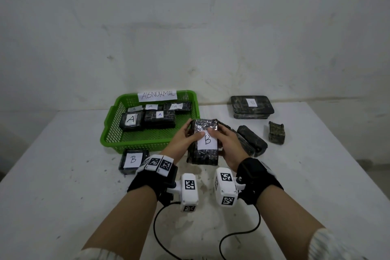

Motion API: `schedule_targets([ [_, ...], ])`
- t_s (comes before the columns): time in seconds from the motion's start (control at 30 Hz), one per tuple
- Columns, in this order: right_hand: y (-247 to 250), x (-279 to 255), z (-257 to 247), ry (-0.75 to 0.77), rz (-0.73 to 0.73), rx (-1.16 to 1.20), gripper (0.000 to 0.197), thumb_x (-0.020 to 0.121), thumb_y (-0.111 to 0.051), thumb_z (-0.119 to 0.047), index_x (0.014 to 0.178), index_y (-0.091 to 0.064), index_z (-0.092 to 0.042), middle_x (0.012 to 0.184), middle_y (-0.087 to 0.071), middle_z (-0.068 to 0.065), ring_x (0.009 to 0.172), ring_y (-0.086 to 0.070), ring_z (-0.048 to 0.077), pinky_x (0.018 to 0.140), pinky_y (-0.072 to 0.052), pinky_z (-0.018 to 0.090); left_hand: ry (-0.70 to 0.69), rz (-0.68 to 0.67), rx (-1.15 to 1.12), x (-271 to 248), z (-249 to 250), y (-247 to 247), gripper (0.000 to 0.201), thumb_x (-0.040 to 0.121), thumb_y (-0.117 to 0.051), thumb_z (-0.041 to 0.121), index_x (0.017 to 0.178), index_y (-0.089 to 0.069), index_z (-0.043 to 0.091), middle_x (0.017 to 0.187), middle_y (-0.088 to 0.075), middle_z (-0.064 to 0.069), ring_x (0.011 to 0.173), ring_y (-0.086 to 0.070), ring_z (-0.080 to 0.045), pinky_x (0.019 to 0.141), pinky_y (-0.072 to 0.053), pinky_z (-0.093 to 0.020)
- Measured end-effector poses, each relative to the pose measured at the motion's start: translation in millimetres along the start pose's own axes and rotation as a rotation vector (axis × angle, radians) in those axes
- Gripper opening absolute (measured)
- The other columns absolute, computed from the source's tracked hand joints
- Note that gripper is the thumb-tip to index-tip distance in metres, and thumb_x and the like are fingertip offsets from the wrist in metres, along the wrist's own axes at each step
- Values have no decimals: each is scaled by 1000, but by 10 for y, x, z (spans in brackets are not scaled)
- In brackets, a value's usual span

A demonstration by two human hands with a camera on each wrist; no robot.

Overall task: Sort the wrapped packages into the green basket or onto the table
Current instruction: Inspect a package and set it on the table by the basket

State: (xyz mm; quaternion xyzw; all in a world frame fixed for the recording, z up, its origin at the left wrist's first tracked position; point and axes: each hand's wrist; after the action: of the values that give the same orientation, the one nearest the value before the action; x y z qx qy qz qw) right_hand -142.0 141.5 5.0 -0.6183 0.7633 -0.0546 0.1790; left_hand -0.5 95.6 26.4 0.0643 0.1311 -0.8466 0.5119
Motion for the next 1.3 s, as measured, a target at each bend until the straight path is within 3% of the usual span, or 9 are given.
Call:
schedule_targets([
  [0.23, -3, 9, 21, -27, -100, 72, 37, 90, -61, -12, 127, -58, -14, 115, -70, 6, 100, -67, 19, 82, -55, 30, 1, 21, -5, -12, 5, 15, 77, 81, -66, 24, 146, -26, 16, 140, -48, -10, 121, -53, -24, 105, -41, -43],
  [0.37, -12, 36, 14, -10, -41, 102, 40, 93, -59, -12, 132, -54, -11, 118, -68, 9, 101, -67, 23, 80, -56, 33, 9, -45, 48, -37, 4, -9, 65, 89, -57, 8, 144, -26, 25, 127, -53, -5, 109, -57, -24, 87, -51, -36],
  [0.47, 11, 55, 8, -31, -73, 91, 49, 91, -62, -12, 138, -48, -13, 122, -67, 10, 105, -66, 23, 85, -55, 33, -18, -32, 43, -36, -19, -1, 64, 91, -54, 5, 145, -26, 23, 122, -55, -5, 103, -60, -21, 85, -53, -34],
  [0.63, 40, 66, 91, -84, -106, 76, 61, 86, -64, -1, 142, -43, -14, 122, -66, 13, 106, -65, 25, 93, -51, 40, -22, -2, -38, 12, -13, 36, 62, 92, -51, 3, 146, -26, 22, 129, -53, -9, 90, -62, -11, 68, -57, -21],
  [0.8, 25, 72, 70, -84, -50, 100, 52, 88, -62, -4, 138, -48, -10, 114, -70, 10, 96, -68, 22, 85, -54, 38, -13, -18, 6, -4, -41, 36, 65, 90, -51, 0, 146, -25, 20, 141, -45, -13, 111, -55, -24, 86, -52, -33],
  [0.97, 13, 59, 55, -116, -107, 104, 51, 89, -59, -1, 138, -47, -12, 124, -64, 13, 100, -65, 23, 90, -52, 37, -36, 25, -56, 36, -67, 76, 55, 93, -48, 2, 141, -33, 23, 135, -48, -13, 101, -59, -22, 74, -57, -33],
  [1.1, -19, 55, -4, -80, -70, 121, 53, 94, -55, -10, 144, -42, -19, 124, -64, 9, 106, -63, 22, 90, -52, 37, -62, -22, -31, 17, -70, 68, 48, 96, -46, 14, 140, -35, 29, 130, -47, 3, 102, -57, -11, 78, -57, -34],
  [1.2, -8, 36, -44, -66, -110, 130, 60, 96, -53, -23, 149, -27, -36, 130, -59, 0, 112, -60, 17, 85, -52, 34, -24, -48, -38, 20, -29, 70, 35, 99, -38, 27, 133, -42, 35, 128, -51, 1, 110, -56, -20, 87, -54, -45],
  [1.3, 11, 25, -52, -70, -144, 92, 65, 93, -58, -21, 149, -28, -36, 132, -58, 2, 104, -60, 15, 72, -50, 27, 47, -41, 8, 27, 3, 89, 34, 98, -33, 44, 126, -49, 34, 136, -48, -8, 121, -49, -32, 96, -45, -55],
])
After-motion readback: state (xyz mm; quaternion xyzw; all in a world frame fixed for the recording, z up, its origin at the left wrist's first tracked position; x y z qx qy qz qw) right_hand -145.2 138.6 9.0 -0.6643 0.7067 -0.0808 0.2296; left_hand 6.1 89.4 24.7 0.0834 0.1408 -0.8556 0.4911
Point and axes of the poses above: each hand's wrist, its own x-axis towards the middle knuckle, its own y-axis out of the back of the hand, z = x × y
